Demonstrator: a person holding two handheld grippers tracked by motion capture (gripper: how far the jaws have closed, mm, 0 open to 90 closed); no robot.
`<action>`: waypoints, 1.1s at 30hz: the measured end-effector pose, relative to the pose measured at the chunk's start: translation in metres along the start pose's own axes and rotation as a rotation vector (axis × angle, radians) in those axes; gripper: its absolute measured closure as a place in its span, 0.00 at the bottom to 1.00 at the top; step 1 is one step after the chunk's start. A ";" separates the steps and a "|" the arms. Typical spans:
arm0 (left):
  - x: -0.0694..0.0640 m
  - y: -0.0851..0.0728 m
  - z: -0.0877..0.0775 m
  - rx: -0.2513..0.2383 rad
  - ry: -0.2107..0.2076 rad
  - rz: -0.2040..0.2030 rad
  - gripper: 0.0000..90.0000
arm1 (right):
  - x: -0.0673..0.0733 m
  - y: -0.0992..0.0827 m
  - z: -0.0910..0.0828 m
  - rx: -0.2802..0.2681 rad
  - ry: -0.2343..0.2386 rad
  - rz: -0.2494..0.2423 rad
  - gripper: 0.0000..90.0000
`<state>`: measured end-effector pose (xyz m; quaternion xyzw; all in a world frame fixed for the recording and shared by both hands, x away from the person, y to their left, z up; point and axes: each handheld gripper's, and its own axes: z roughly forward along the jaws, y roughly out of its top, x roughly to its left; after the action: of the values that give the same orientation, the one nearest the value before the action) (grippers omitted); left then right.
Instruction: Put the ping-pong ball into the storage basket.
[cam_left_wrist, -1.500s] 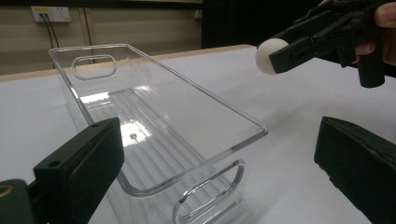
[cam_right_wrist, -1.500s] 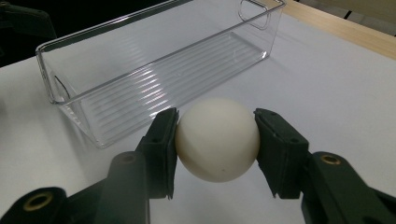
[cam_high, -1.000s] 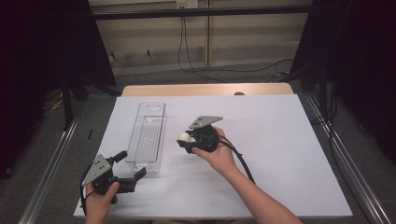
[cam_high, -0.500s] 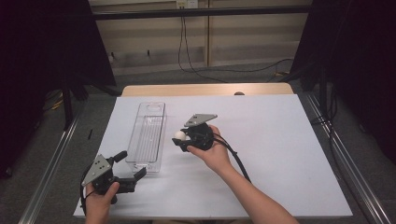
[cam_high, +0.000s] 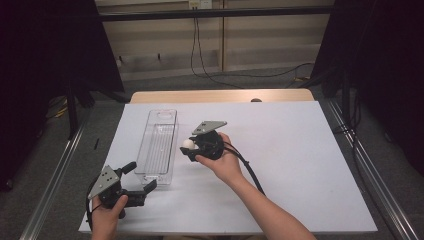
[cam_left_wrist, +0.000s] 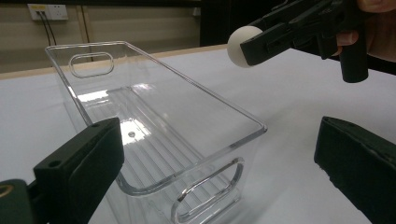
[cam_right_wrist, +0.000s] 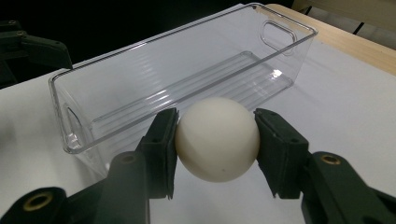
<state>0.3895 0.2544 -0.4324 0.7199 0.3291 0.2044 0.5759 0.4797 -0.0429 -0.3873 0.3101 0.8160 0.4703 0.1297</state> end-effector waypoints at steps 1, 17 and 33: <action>0.000 0.000 0.000 0.000 0.000 0.000 0.02 | 0.000 0.000 0.000 0.000 0.000 0.000 0.57; 0.001 0.000 -0.001 0.005 0.004 0.008 0.02 | 0.005 0.007 0.011 -0.002 0.001 0.004 0.57; 0.001 0.000 -0.001 0.008 -0.001 0.009 0.02 | 0.007 0.009 0.015 -0.002 0.007 -0.001 0.57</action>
<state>0.3901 0.2558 -0.4320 0.7238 0.3262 0.2055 0.5722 0.4854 -0.0244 -0.3869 0.3078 0.8161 0.4721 0.1276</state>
